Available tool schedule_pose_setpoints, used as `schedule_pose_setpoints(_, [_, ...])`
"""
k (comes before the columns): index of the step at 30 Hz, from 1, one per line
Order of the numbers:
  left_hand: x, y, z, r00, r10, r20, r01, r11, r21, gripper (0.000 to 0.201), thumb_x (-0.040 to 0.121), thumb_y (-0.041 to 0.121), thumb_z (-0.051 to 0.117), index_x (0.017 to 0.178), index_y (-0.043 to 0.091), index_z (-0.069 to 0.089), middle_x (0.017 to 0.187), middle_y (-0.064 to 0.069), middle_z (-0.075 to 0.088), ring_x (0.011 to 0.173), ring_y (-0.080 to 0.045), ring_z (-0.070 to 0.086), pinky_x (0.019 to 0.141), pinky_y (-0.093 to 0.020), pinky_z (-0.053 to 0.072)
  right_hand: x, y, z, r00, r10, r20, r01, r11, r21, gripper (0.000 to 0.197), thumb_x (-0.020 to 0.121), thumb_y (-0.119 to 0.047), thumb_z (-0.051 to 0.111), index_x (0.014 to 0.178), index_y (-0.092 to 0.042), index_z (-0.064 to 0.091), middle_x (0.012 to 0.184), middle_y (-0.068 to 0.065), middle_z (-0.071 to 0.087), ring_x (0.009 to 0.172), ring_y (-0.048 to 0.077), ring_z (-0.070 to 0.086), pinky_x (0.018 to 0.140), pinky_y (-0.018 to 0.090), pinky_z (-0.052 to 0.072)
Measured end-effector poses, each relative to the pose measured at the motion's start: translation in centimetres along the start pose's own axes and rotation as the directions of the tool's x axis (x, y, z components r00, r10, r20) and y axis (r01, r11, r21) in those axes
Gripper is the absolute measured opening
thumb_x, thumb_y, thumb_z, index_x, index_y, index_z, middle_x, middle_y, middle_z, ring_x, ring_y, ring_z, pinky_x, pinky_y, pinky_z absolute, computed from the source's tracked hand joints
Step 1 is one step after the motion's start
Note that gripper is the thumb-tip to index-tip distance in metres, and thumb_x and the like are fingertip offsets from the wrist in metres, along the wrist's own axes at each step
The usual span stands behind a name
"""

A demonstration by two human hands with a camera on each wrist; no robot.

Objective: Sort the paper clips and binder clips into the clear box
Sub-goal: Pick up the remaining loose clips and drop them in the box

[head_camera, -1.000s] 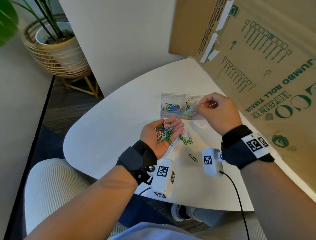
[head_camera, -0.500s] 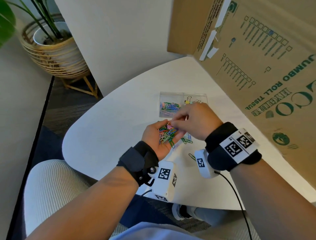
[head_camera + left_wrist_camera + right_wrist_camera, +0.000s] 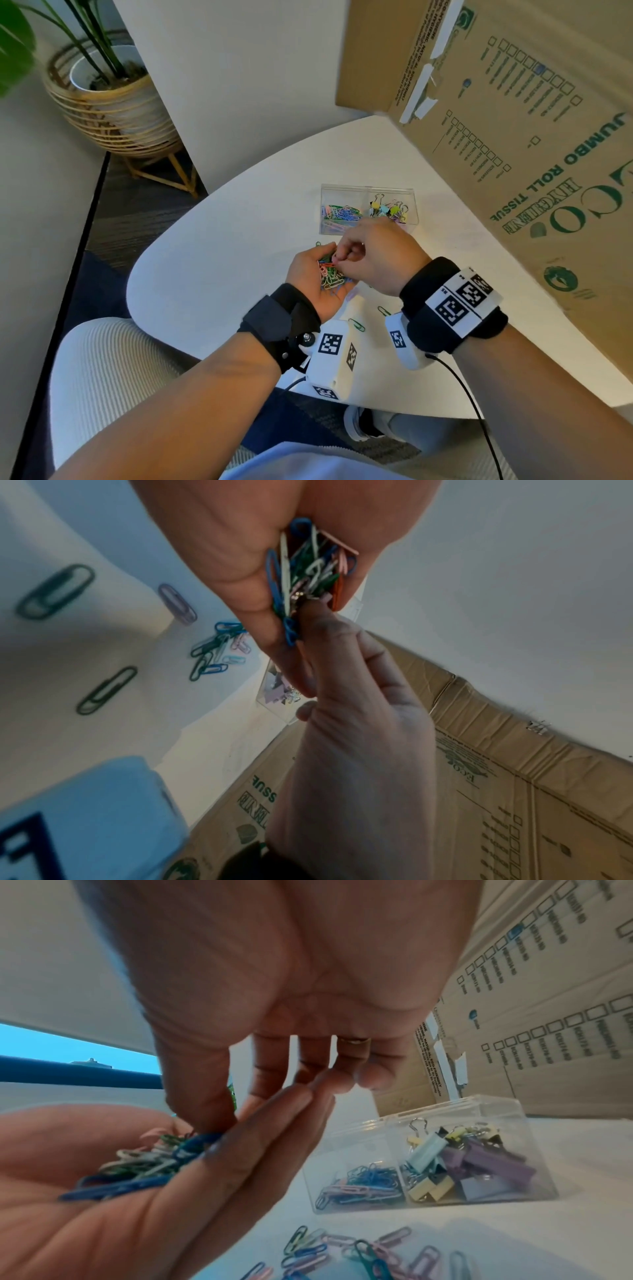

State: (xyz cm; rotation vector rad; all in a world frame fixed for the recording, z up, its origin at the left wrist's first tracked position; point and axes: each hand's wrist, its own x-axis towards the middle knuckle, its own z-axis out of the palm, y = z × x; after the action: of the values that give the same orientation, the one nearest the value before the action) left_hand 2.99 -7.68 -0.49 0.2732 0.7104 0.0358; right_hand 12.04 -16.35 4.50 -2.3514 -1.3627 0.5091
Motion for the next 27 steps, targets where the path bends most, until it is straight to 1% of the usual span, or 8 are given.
schedule_pose_setpoints(2, [0.0,0.3,0.2,1.000,0.004,0.013,-0.004,1.000,-0.028,0.030,0.096,0.021,0.040,0.107,0.001,0.059,0.096,-0.015,0.060,0.090,-0.025,0.059,0.097,-0.030,0.042,0.0,0.0,-0.4,1.000,-0.004,-0.030,0.005,1.000,0.021,0.011,0.076,-0.032,0.074,0.078,-0.027,0.064,0.068,-0.011,0.048,0.077,0.012,0.045,0.073,0.025,0.030])
schedule_pose_setpoints(6, [0.2,0.4,0.6,1.000,0.017,0.006,-0.017,1.000,-0.024,0.031,0.097,0.023,0.041,0.105,0.001,0.063,0.090,-0.015,0.067,0.078,-0.026,0.068,0.071,-0.029,0.057,0.0,0.0,-0.7,1.000,0.001,0.012,0.000,0.991,-0.135,0.025,0.077,-0.039,0.072,0.100,-0.031,0.069,0.085,-0.006,0.045,0.092,0.018,0.038,0.077,0.026,0.027])
schedule_pose_setpoints(9, [0.1,0.2,0.6,1.000,0.014,-0.012,-0.015,0.998,-0.058,0.034,0.098,0.025,0.040,0.104,0.000,0.063,0.086,-0.017,0.068,0.071,-0.027,0.070,0.067,-0.031,0.058,0.0,-0.1,-0.3,0.999,0.020,0.039,-0.013,0.984,-0.179,0.023,0.078,-0.042,0.071,0.100,-0.034,0.070,0.091,-0.006,0.044,0.099,0.022,0.038,0.081,0.031,0.034])
schedule_pose_setpoints(14, [0.0,0.2,0.6,0.999,0.035,0.041,-0.031,0.995,-0.098,0.035,0.099,0.022,0.037,0.106,-0.003,0.060,0.090,-0.019,0.069,0.081,-0.026,0.066,0.070,-0.030,0.057,-0.1,0.2,-0.2,0.994,0.043,-0.099,-0.028,0.989,0.144,0.005,0.076,-0.025,0.075,0.078,-0.024,0.071,0.074,-0.007,0.056,0.077,0.015,0.055,0.072,0.028,0.042])
schedule_pose_setpoints(18, [0.0,0.6,0.8,0.995,0.074,0.063,-0.068,0.994,-0.091,0.035,0.099,0.020,0.037,0.114,-0.004,0.058,0.096,-0.020,0.069,0.081,-0.028,0.070,0.064,-0.035,0.060,-0.2,0.3,-0.8,0.977,0.185,-0.107,-0.103,0.847,0.522,0.008,0.079,-0.016,0.077,0.086,-0.017,0.074,0.075,-0.001,0.070,0.070,0.018,0.070,0.072,0.029,0.056])
schedule_pose_setpoints(21, [-0.1,0.6,0.8,0.995,0.082,0.064,-0.074,0.989,-0.125,0.032,0.099,0.018,0.039,0.112,-0.005,0.058,0.092,-0.021,0.069,0.079,-0.030,0.071,0.069,-0.039,0.060,-0.2,0.6,-0.9,0.970,0.216,-0.111,-0.096,0.761,0.641,0.009,0.080,-0.013,0.076,0.088,-0.014,0.076,0.074,0.006,0.074,0.068,0.026,0.072,0.076,0.033,0.058])
schedule_pose_setpoints(25, [-0.2,0.4,0.6,0.994,0.079,0.073,-0.070,0.990,-0.123,0.034,0.100,0.018,0.037,0.102,-0.005,0.062,0.092,-0.022,0.071,0.082,-0.031,0.071,0.082,-0.040,0.055,-0.4,0.9,-1.1,0.966,0.227,-0.126,-0.072,0.700,0.710,0.010,0.084,-0.007,0.072,0.089,-0.015,0.075,0.072,0.001,0.075,0.070,0.015,0.072,0.073,0.024,0.057])
schedule_pose_setpoints(27, [-0.2,0.4,0.5,0.996,0.074,0.055,-0.068,0.992,-0.108,0.035,0.099,0.018,0.038,0.099,-0.007,0.063,0.094,-0.023,0.070,0.082,-0.033,0.071,0.080,-0.041,0.056,-0.3,1.5,-1.4,0.955,0.245,-0.165,-0.060,0.707,0.705,0.010,0.083,-0.008,0.073,0.088,-0.017,0.074,0.078,-0.002,0.075,0.074,0.008,0.070,0.074,0.019,0.054])
